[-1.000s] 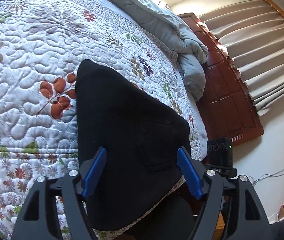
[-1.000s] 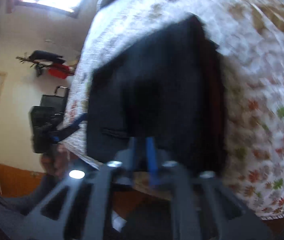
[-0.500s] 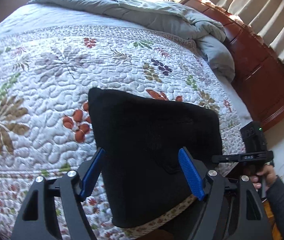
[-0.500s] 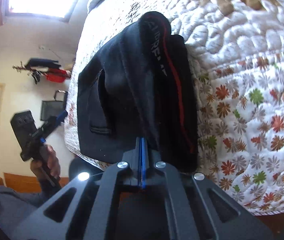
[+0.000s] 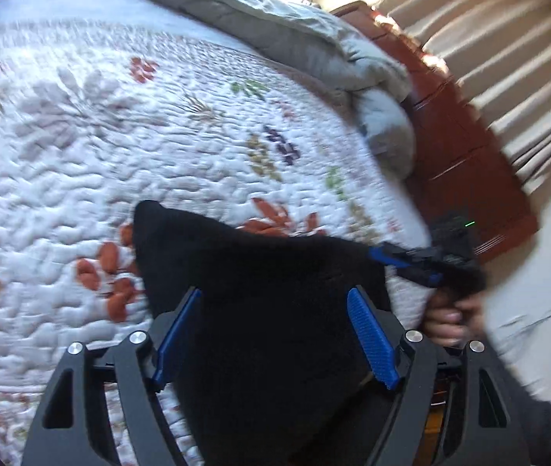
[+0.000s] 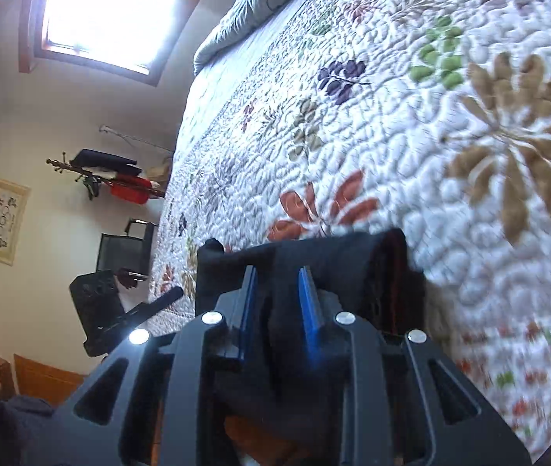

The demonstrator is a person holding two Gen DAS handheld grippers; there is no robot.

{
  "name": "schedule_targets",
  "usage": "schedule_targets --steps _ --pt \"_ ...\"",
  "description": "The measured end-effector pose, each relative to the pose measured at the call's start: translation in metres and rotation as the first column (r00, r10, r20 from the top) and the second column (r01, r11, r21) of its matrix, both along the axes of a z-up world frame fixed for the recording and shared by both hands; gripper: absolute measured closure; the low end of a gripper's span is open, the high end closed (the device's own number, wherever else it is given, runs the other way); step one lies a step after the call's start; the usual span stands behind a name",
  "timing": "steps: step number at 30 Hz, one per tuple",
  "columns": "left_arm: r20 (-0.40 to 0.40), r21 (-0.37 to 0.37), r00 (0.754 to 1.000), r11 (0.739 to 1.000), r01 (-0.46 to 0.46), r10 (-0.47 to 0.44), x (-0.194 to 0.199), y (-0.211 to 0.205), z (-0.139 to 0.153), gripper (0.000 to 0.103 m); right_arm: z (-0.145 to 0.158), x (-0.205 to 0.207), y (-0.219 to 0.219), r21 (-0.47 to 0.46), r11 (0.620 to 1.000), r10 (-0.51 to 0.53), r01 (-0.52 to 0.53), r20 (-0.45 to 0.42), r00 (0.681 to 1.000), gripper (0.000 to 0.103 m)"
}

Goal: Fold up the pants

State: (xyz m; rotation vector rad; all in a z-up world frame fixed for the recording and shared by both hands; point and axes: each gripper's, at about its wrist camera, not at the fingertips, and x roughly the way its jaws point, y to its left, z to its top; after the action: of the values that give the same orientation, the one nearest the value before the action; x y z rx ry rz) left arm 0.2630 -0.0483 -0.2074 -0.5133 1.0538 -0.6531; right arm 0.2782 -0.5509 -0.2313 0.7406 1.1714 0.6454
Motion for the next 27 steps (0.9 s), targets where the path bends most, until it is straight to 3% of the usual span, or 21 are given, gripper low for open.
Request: schedule_targets --steps 2,5,8,11,13,15,17,19,20,23,25,27 --pt "-0.011 -0.063 0.999 0.997 0.034 -0.035 0.014 0.003 -0.009 0.025 -0.008 0.007 0.002 -0.006 1.0 0.001 -0.001 -0.011 1.0 0.085" --pt "-0.1 -0.153 0.994 0.988 0.019 -0.035 0.033 0.011 -0.037 0.025 -0.03 0.008 -0.008 -0.019 1.0 -0.019 0.019 -0.046 0.999 0.103" --pt "-0.138 -0.203 0.99 0.979 0.002 -0.031 0.042 0.015 -0.058 0.026 -0.06 0.006 -0.02 0.07 0.996 -0.04 0.047 -0.098 0.994 0.103" --pt "-0.147 -0.238 0.989 0.971 -0.029 -0.006 0.04 0.02 -0.055 0.026 -0.051 0.004 -0.019 0.053 0.997 -0.045 0.049 -0.079 0.996 0.103" --pt "-0.126 -0.263 0.992 0.964 -0.049 0.016 0.033 0.028 -0.042 0.026 -0.028 -0.007 -0.016 0.04 0.999 -0.035 0.037 -0.045 0.998 0.092" --pt "-0.085 -0.29 0.996 0.956 -0.047 0.024 0.016 0.037 -0.021 0.024 -0.006 -0.022 -0.01 0.034 0.999 -0.011 0.011 -0.012 1.0 0.069" --pt "-0.068 -0.311 0.998 0.95 -0.037 0.017 -0.008 0.044 -0.011 0.022 0.013 -0.048 0.0 0.041 0.998 0.051 -0.052 0.023 0.998 0.067" --pt "-0.073 -0.326 0.997 0.945 -0.026 0.002 -0.027 0.045 -0.013 0.02 0.008 -0.069 0.012 0.02 0.995 0.099 -0.099 -0.006 0.995 0.067" --pt "-0.092 -0.333 0.996 0.942 -0.031 0.0 -0.036 0.045 -0.021 0.02 0.0 -0.077 0.017 -0.026 0.992 0.122 -0.122 -0.027 0.992 0.068" --pt "-0.189 -0.344 0.982 0.938 -0.048 -0.019 -0.047 0.036 -0.054 0.02 -0.03 -0.091 0.009 -0.131 0.985 0.104 -0.115 -0.087 0.991 0.103" --pt "-0.213 -0.346 0.977 0.936 -0.067 -0.008 -0.051 0.037 -0.066 0.02 -0.039 -0.093 -0.009 -0.056 0.996 0.065 -0.072 -0.114 0.991 0.103" --pt "-0.223 -0.351 0.975 0.931 -0.098 0.019 -0.053 0.043 -0.06 0.02 -0.032 -0.096 -0.013 -0.074 0.995 0.064 -0.071 -0.103 0.993 0.103"
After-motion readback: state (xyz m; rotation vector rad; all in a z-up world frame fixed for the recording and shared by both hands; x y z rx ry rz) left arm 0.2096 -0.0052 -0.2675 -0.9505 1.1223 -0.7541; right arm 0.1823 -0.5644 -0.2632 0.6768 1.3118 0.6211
